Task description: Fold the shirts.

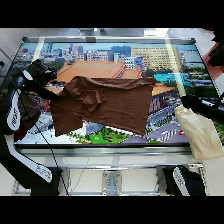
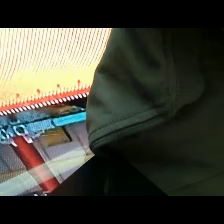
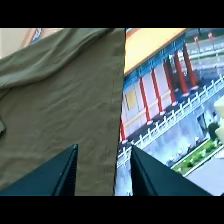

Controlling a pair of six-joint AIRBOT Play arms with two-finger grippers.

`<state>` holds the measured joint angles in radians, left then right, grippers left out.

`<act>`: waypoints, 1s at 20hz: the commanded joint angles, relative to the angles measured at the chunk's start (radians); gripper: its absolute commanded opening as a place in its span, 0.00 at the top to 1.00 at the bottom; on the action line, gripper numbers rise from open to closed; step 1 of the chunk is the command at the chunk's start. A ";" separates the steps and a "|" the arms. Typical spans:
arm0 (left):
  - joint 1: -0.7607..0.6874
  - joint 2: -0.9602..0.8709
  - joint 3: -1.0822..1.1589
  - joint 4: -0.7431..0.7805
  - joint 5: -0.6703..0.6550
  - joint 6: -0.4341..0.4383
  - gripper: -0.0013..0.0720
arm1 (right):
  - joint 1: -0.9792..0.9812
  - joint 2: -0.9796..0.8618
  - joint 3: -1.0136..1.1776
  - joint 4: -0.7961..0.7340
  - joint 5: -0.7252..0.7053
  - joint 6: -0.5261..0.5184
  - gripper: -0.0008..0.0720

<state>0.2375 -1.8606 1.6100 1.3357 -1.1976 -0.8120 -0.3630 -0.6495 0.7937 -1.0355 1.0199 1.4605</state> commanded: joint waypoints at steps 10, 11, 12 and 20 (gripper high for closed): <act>0.000 0.048 0.177 -0.153 -0.058 -0.031 0.96 | 0.009 0.128 -0.645 0.419 0.050 0.369 0.48; 0.000 0.048 0.177 -0.161 -0.059 -0.039 0.96 | 0.021 0.128 -0.691 0.484 -0.010 0.353 0.45; 0.000 0.048 0.177 -0.168 -0.062 -0.042 0.96 | 0.043 0.128 -0.731 0.547 -0.064 0.319 0.45; 0.000 0.048 0.177 -0.204 -0.084 -0.056 0.96 | 0.367 0.118 -0.785 0.624 -0.470 0.292 0.48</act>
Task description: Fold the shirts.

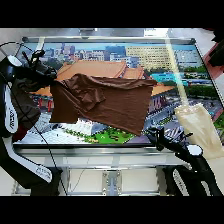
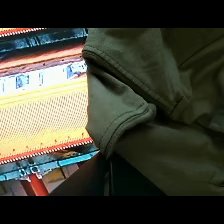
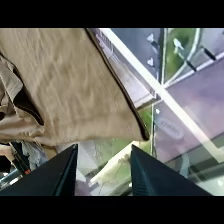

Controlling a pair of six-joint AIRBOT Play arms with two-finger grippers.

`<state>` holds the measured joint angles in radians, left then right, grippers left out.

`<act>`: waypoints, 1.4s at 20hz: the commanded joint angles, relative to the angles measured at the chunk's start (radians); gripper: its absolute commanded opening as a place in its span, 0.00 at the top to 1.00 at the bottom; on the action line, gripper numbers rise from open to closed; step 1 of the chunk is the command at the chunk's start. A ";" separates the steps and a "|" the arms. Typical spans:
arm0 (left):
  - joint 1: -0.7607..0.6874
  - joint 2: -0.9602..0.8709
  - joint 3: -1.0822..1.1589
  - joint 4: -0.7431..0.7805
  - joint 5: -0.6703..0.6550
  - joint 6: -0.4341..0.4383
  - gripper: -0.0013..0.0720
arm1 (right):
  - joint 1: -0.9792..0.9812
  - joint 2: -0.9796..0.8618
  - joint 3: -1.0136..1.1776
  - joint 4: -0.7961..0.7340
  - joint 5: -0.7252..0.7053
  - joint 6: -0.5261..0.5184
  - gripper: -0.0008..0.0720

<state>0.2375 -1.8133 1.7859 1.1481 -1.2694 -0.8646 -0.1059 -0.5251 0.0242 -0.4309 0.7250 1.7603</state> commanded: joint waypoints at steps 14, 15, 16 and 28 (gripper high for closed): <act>0.000 0.001 0.001 -0.027 -0.034 -0.003 0.96 | 0.226 -0.344 0.234 -0.355 -0.033 -0.020 0.53; 0.000 0.001 0.001 -0.027 -0.033 -0.003 0.96 | 0.226 -0.358 0.234 -0.355 -0.017 -0.017 0.53; 0.000 0.001 0.001 -0.026 -0.033 -0.003 0.96 | 0.226 -0.366 0.234 -0.355 -0.009 -0.018 0.53; 0.000 0.000 0.001 -0.026 -0.034 -0.002 0.96 | 0.362 -0.469 0.241 -0.220 -0.196 -0.008 0.57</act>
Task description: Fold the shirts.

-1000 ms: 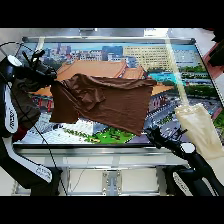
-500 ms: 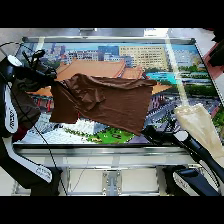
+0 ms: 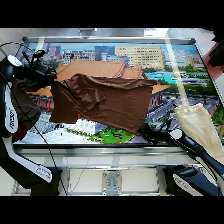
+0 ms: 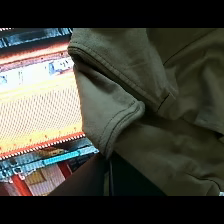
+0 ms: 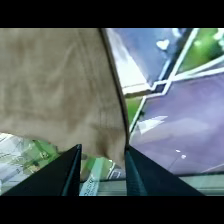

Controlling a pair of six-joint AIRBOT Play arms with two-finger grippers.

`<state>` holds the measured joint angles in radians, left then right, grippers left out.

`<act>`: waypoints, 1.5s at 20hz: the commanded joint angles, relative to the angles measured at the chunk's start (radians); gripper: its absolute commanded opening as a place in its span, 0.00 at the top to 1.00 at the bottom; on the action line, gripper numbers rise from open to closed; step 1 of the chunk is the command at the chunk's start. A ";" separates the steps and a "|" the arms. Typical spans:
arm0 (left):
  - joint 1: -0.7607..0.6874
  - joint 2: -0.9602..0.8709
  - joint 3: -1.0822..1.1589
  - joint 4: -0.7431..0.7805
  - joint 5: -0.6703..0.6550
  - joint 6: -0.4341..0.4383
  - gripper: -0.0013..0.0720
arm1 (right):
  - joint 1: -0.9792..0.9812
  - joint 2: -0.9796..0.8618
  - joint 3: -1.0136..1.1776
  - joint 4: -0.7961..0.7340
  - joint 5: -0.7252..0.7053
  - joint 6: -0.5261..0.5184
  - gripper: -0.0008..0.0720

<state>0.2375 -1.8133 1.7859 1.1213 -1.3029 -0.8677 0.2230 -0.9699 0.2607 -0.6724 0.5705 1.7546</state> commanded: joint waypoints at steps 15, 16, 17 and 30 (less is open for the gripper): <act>0.000 0.465 0.006 -0.149 -0.039 -0.002 0.96 | 0.030 0.397 0.708 -0.949 0.287 0.297 0.95; 0.000 0.556 0.006 -0.140 -0.047 -0.020 0.96 | 0.030 0.463 0.760 -0.995 0.312 0.300 0.95; 0.000 0.650 0.006 -0.129 -0.050 -0.062 0.96 | 0.031 0.531 0.812 -1.026 0.328 0.299 0.95; 0.000 0.958 0.037 -0.125 0.025 -0.323 0.97 | 0.032 0.325 1.151 -1.216 0.363 0.085 0.96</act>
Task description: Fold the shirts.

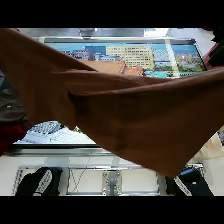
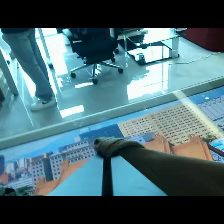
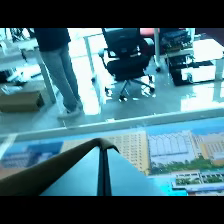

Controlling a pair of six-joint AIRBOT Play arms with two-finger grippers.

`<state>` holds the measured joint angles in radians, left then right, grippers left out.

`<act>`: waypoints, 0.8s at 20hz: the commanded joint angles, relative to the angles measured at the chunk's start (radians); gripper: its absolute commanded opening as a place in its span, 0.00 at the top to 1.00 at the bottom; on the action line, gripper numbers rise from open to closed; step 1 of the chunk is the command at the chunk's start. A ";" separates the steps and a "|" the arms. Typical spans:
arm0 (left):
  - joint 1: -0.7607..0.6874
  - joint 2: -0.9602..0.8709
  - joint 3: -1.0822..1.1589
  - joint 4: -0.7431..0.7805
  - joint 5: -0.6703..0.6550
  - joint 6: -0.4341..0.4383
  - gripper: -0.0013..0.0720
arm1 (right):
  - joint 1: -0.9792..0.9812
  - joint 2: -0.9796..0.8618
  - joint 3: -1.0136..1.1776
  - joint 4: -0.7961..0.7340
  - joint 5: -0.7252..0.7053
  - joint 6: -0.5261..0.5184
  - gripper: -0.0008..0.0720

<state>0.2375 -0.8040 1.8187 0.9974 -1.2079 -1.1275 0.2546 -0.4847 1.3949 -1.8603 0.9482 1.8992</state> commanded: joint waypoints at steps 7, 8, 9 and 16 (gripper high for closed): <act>-0.003 -0.579 -0.088 0.109 -0.134 -0.142 0.97 | -0.187 -0.750 0.017 0.144 -0.158 -0.066 0.95; -0.010 -0.657 -0.089 0.101 -0.100 -0.153 0.97 | -0.201 -0.798 0.017 0.154 -0.201 -0.065 0.95; -0.023 -0.737 -0.089 0.099 -0.044 -0.170 0.97 | -0.205 -0.843 0.018 0.155 -0.259 -0.065 0.95; -0.184 -0.968 -0.084 -0.014 0.463 -0.182 0.86 | -0.205 -1.069 0.018 0.182 -0.551 -0.010 0.95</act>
<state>0.1078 -1.7054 1.7340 1.0435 -0.9741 -1.3052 0.0547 -1.4662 1.4117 -1.7031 0.5297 1.8675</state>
